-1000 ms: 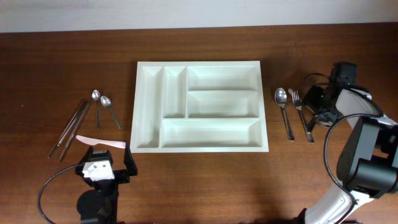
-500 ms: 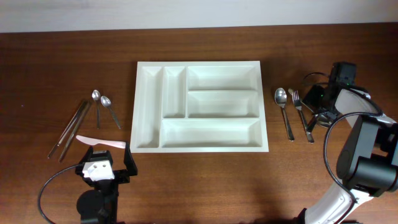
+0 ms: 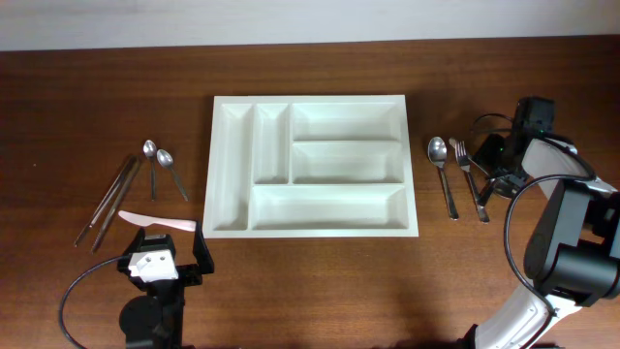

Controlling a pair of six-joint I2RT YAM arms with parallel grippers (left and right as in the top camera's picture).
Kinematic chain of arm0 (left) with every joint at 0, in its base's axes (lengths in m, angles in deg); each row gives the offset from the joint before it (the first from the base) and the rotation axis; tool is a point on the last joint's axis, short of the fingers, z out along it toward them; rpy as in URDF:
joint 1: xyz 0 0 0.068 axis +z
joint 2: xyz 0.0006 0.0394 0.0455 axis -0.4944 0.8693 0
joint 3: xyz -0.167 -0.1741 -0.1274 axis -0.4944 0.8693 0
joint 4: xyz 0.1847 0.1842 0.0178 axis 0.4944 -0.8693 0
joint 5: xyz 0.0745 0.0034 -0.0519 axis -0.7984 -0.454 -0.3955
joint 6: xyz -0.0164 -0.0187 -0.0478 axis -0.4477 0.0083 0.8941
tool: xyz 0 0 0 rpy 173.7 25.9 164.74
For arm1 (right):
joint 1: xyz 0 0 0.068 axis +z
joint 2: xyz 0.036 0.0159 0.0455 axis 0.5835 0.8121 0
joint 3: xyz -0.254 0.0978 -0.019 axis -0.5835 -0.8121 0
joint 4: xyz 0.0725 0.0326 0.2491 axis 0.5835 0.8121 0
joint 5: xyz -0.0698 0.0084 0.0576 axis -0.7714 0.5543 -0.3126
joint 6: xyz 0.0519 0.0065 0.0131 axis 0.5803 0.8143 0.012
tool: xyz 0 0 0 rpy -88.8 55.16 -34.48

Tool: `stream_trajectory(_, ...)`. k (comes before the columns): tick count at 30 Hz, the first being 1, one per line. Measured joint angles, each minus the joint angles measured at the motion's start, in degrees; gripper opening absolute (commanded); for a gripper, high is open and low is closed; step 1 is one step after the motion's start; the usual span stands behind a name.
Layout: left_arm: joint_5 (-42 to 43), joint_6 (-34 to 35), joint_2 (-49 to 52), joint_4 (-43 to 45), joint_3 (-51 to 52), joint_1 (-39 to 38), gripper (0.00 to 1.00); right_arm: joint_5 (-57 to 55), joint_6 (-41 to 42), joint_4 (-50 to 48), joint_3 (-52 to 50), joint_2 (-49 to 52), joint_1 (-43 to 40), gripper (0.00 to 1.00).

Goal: Pack container
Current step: 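Lower the right gripper and grasp a silver fork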

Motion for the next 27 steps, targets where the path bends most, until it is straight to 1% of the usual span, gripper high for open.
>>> stream_trajectory(6, 0.0, 0.0, 0.0, 0.0, 0.0, 0.0, 0.99, -1.25, 2.25, 2.67, 0.0, 0.0, -0.52, 0.66)
stream_trajectory(9, 0.0, 0.0, 0.0, 0.0, 0.0, 0.0, 0.99, -1.27, 3.17, 3.3, 0.0, 0.0, -1.66, 0.57)
stream_trajectory(11, 0.0, 0.0, 0.0, 0.0, 0.0, 0.0, 0.99, -1.44, 3.58, 3.37, 0.0, 0.0, -2.45, 0.48)
stream_trajectory(13, -0.02, 0.0, 0.0, 0.0, 0.0, 0.0, 0.99, -1.49, 4.09, 3.37, 0.0, 0.0, -3.04, 0.42)
stream_trajectory(16, -0.02, 0.0, 0.0, 0.0, 0.0, 0.0, 0.99, -1.66, 4.28, 3.34, 0.0, 0.0, -3.43, 0.41)
stream_trajectory(27, 0.0, 0.0, 0.0, 0.0, 0.0, 0.0, 0.99, -0.2, 4.28, 2.89, 0.0, 0.0, -3.43, 0.41)
